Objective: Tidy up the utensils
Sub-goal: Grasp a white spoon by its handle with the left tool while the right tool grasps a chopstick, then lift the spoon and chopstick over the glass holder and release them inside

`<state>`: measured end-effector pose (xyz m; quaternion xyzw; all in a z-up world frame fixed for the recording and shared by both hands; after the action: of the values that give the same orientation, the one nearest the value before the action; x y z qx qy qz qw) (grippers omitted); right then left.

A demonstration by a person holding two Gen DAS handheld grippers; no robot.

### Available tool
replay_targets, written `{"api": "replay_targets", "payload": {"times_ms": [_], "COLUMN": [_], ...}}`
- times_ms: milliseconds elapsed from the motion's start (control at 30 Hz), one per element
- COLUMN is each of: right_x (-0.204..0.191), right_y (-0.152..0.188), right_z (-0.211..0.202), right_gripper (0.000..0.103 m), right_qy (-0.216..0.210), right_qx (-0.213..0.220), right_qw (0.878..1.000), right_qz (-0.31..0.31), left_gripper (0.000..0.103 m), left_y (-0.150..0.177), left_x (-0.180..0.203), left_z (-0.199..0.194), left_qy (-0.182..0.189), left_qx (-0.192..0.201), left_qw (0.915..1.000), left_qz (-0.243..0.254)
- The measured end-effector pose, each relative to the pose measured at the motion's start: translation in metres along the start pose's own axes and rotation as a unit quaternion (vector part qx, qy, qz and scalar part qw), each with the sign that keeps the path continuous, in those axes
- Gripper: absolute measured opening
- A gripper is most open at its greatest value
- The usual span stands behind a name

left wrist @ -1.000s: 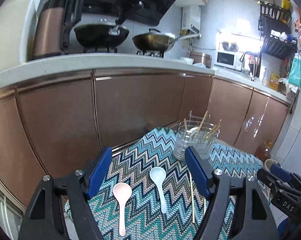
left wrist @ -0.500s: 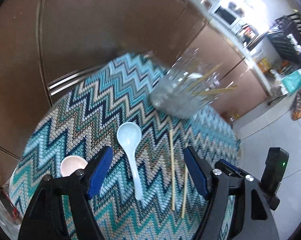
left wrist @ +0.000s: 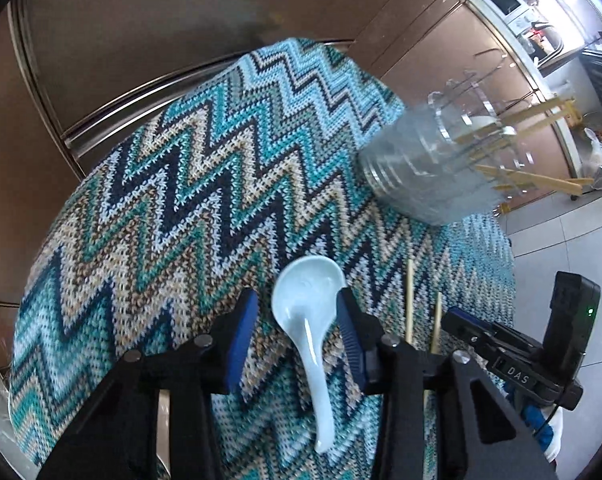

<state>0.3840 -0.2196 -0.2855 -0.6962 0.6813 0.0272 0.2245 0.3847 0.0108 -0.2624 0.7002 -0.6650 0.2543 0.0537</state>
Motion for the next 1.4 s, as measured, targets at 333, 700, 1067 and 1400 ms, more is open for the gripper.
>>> {"api": "replay_targets", "payload": {"times_ms": [333, 700, 1067, 1400], "right_x": [0.001, 0.005, -0.038, -0.088], "right_y": [-0.012, -0.004, 0.038, 0.020], "right_z": [0.024, 0.018, -0.078, -0.209], "right_gripper": [0.018, 0.007, 0.006, 0.006], "right_qy": [0.011, -0.012, -0.027, -0.052], "right_qx": [-0.031, -0.019, 0.100, 0.323], "right_qw": [0.999, 1.000, 0.993, 0.940], "right_qz": [0.006, 0.017, -0.052, -0.101], "left_gripper": [0.025, 0.007, 0.007, 0.006], "left_y": [-0.007, -0.002, 0.037, 0.031], "left_x": [0.000, 0.012, 0.028, 0.094], "left_z": [0.027, 0.024, -0.061, -0.187], "left_qy": [-0.008, -0.012, 0.005, 0.031], "left_qx": [-0.034, -0.011, 0.118, 0.307], "left_qw": [0.9994, 0.9998, 0.9915, 0.9447], "left_qz": [0.004, 0.006, 0.055, 0.111]}}
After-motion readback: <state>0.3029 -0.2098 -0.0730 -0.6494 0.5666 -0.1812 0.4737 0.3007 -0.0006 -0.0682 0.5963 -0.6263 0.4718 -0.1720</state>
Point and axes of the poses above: each gripper's, at about its wrist camera, not at the fingertips, and z roughly the way its jaws point, x to its right, y to its underside, the point moved 1 cm from there along z, roughly the way its jaws point, and after that the axes turned 1 degree about y, right-handed, at the moved point
